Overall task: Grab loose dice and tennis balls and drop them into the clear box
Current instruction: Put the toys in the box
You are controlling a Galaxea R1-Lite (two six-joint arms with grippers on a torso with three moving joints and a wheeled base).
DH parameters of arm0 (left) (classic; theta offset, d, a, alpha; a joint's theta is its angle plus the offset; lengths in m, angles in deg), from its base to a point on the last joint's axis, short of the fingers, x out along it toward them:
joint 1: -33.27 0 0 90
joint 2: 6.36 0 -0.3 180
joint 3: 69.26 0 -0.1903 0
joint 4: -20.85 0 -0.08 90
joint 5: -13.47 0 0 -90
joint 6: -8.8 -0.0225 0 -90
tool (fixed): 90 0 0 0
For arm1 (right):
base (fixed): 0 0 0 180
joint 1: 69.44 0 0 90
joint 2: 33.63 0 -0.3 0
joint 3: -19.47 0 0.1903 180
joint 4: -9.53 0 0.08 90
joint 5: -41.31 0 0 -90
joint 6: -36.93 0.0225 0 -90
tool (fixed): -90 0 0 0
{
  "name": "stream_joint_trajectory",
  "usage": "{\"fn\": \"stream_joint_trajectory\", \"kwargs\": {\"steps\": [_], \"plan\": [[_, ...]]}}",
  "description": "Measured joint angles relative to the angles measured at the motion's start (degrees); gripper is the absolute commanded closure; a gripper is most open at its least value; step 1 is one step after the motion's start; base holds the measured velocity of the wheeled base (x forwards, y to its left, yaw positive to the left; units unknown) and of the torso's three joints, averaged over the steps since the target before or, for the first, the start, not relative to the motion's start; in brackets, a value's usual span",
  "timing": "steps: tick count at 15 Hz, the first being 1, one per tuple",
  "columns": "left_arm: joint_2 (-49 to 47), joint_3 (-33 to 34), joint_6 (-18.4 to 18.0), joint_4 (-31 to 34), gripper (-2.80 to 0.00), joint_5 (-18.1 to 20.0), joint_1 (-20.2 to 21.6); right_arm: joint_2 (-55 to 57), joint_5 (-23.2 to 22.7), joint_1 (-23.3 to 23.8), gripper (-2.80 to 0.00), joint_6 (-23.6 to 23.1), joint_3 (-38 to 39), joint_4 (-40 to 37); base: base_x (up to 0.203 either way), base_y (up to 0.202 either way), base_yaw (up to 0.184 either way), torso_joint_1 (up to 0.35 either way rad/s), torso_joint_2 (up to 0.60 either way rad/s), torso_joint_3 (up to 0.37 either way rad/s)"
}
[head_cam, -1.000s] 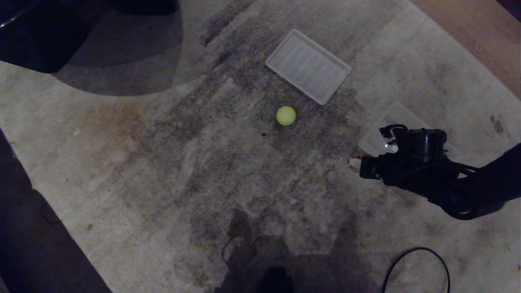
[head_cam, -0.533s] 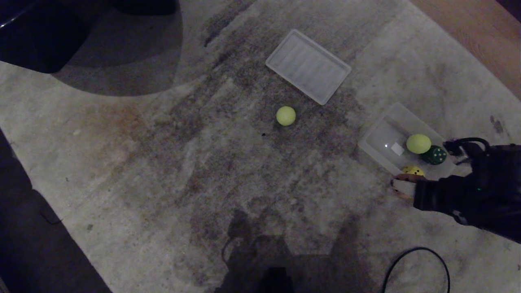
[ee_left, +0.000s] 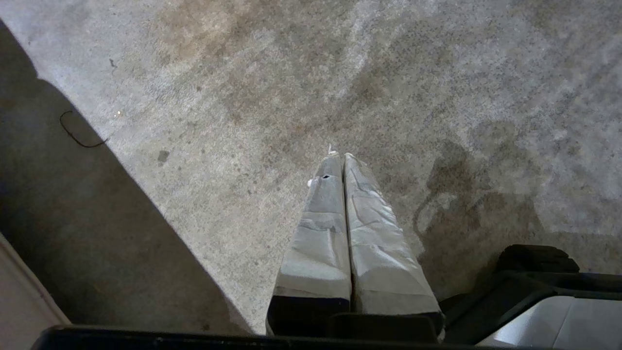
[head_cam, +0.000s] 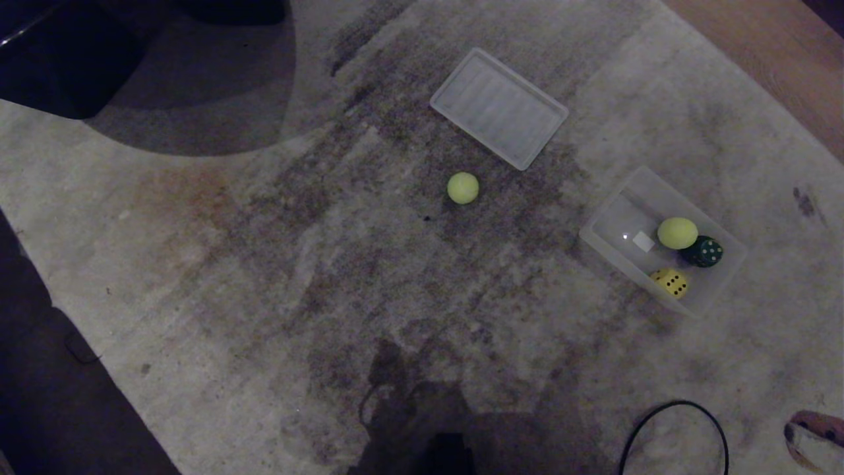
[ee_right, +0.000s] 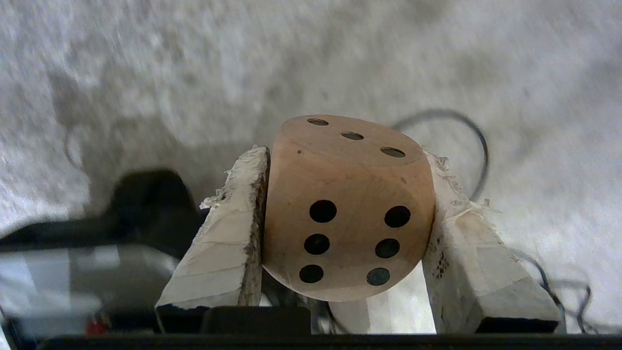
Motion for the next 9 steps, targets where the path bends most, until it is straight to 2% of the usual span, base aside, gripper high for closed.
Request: {"fn": "stream_joint_trajectory", "kwargs": {"steps": [4,9], "plan": [[0.0,0.0,0.0,0.0,0.0,0.0,0.0,-18.3,1.7,2.9,0.0,-1.0,3.7,-16.5,0.0,0.0,0.0,0.0,0.0,0.0],[0.0,0.0,0.0,0.0,0.0,0.0,0.0,-32.1,-1.5,2.1,0.0,-6.2,5.4,-16.1,0.0,0.0,0.0,0.0,0.0,0.0]]}}
